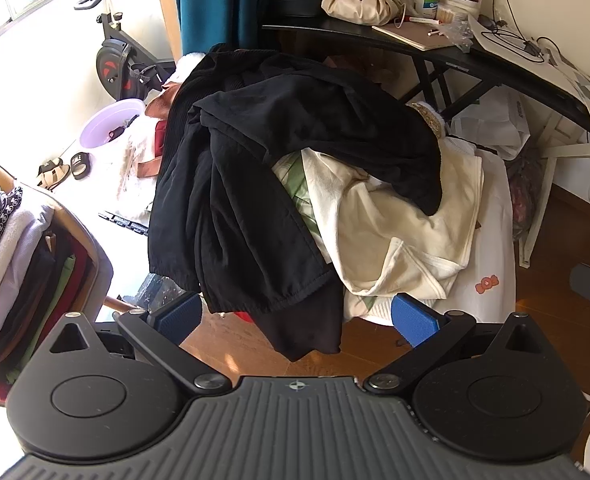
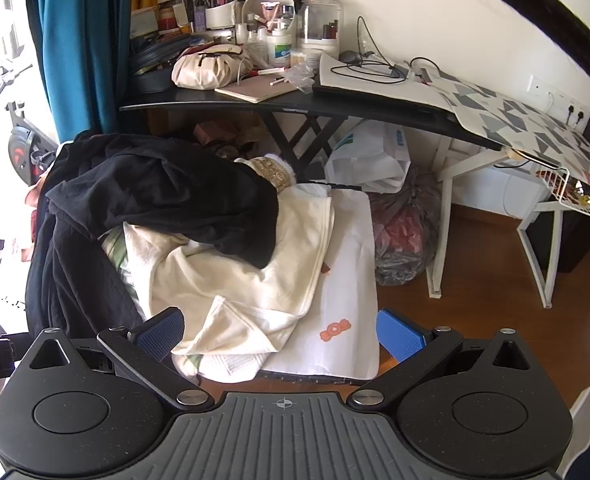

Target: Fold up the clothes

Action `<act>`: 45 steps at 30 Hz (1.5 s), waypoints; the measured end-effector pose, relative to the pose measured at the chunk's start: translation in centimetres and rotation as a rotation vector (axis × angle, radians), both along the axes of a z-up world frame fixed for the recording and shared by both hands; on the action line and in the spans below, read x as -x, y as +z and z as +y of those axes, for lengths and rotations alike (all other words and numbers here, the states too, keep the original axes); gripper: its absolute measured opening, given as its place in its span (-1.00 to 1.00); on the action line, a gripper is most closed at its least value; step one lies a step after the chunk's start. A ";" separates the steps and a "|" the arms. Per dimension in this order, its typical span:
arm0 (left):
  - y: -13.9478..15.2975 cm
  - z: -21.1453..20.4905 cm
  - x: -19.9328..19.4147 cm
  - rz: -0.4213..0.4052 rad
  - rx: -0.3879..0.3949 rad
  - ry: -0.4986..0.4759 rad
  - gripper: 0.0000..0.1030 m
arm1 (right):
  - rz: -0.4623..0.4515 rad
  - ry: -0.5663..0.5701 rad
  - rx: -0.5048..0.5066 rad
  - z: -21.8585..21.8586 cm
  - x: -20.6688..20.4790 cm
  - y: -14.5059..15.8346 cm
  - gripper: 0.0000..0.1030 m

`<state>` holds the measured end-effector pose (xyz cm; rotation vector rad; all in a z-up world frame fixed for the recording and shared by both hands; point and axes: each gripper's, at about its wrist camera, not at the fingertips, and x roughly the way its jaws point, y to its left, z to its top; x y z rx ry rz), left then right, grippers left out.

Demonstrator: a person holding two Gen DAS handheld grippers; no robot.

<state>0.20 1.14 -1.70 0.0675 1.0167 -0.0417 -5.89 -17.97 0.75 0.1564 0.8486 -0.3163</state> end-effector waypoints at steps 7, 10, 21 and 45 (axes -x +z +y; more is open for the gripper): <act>0.1 0.1 0.0 -0.002 -0.001 0.003 0.99 | 0.000 0.009 0.002 0.1 -0.3 0.1 0.99; 0.1 0.1 -0.1 -0.001 -0.001 0.002 0.99 | 0.000 0.011 0.004 0.1 -0.3 0.1 0.99; 0.2 0.4 -0.4 -0.007 -0.008 -0.007 0.99 | 0.006 0.009 0.009 0.7 -0.7 0.0 0.99; -0.3 5.1 -3.6 -0.011 0.011 -0.104 0.99 | 0.005 -0.081 0.023 5.6 -2.1 -0.2 0.99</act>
